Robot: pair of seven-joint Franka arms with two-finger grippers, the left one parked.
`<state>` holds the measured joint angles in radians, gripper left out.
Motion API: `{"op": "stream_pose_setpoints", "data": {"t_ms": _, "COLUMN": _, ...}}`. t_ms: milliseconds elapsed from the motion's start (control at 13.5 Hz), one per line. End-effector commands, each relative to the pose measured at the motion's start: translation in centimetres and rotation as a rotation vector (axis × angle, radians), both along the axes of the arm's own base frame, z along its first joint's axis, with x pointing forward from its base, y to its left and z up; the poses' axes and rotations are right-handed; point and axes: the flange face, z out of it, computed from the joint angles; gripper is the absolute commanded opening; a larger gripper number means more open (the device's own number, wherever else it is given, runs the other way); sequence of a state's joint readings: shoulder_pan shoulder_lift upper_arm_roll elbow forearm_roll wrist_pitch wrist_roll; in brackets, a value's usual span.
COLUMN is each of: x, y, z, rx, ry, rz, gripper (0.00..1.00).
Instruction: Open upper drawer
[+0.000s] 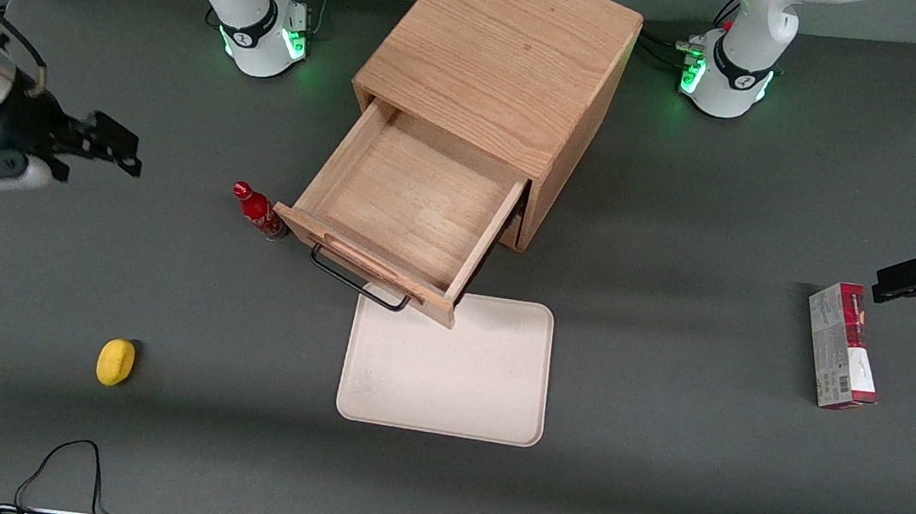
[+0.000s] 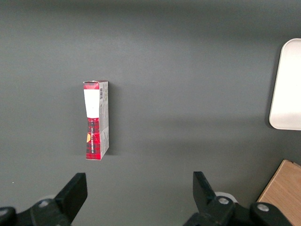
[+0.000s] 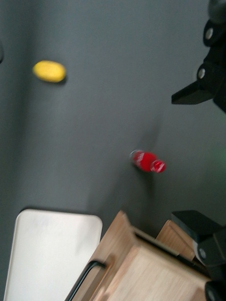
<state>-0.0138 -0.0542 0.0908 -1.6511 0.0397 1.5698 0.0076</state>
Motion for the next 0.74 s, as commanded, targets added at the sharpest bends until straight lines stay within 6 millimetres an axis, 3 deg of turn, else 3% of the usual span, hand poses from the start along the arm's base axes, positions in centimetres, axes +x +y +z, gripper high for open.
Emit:
{"op": "stream_pose_setpoints", "data": {"t_ms": 0, "x": -5.5, "y": -2.7, "z": 0.0, "rx": 0.022, "ry": -0.024, "rz": -0.090, "gripper": 1.00}}
{"op": "stream_pose_setpoints", "data": {"t_ms": 148, "x": -6.2, "y": -2.7, "z": 0.4, "rx": 0.016, "ry": -0.011, "rz": -0.095, "gripper": 1.00}}
{"op": "stream_pose_setpoints", "data": {"t_ms": 370, "x": -4.8, "y": -3.0, "z": -0.6, "rx": -0.027, "ry": 0.010, "rz": -0.128, "gripper": 1.00}}
{"op": "stream_pose_setpoints", "data": {"t_ms": 667, "x": -4.1, "y": -2.6, "z": -0.4, "rx": -0.035, "ry": 0.009, "rz": -0.175, "gripper": 1.00}}
